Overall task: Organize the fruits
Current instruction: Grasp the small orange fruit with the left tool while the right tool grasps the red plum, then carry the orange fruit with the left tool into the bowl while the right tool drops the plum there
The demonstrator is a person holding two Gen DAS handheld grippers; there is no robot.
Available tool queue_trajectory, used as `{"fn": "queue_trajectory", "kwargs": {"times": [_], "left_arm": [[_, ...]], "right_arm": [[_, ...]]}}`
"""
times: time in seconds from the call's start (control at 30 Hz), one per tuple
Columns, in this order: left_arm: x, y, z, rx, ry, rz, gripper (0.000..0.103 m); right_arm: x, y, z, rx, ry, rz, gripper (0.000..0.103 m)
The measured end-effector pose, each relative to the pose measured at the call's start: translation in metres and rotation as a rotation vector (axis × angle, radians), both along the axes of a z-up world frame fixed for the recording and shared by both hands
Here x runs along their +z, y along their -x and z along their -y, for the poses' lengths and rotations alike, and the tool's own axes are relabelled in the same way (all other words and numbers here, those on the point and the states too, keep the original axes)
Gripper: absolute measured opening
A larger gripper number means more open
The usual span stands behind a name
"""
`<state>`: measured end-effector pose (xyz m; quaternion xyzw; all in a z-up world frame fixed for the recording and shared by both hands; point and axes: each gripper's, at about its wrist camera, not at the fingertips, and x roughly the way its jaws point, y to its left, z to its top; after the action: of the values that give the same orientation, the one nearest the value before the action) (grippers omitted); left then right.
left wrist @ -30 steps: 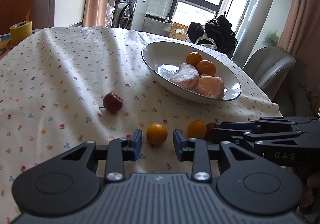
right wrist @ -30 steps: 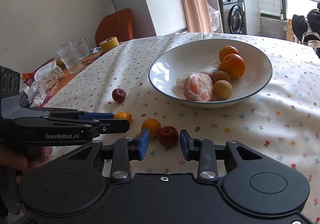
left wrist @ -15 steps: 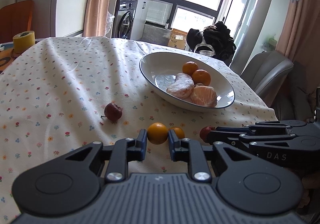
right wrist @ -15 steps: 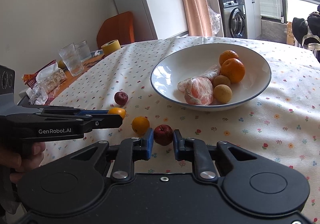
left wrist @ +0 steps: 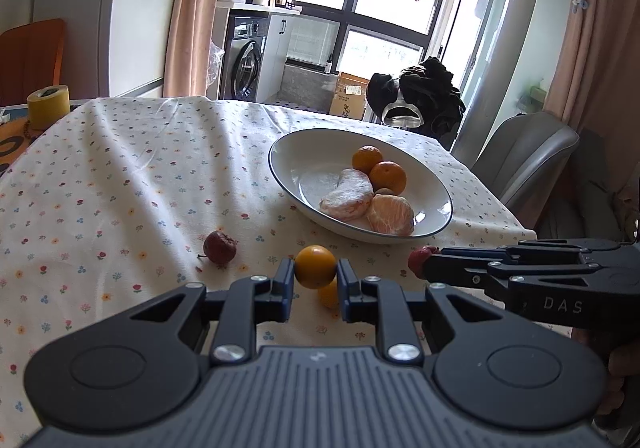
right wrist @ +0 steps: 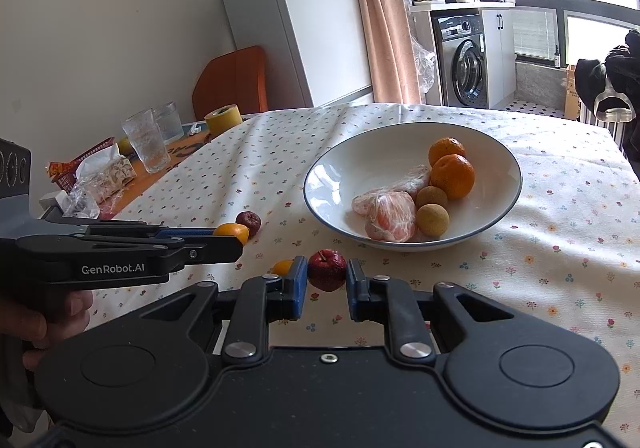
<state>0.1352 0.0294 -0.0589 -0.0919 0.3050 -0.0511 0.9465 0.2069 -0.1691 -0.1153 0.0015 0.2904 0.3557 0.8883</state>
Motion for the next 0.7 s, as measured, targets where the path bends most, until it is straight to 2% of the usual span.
{"fn": "queue_trajectory", "kwargs": {"times": [0.7], "left_arm": [[0.012, -0.025, 0.014, -0.034, -0.027, 0.026, 0.021]], "right_arm": [[0.012, -0.011, 0.011, -0.036, -0.015, 0.041, 0.019]]}}
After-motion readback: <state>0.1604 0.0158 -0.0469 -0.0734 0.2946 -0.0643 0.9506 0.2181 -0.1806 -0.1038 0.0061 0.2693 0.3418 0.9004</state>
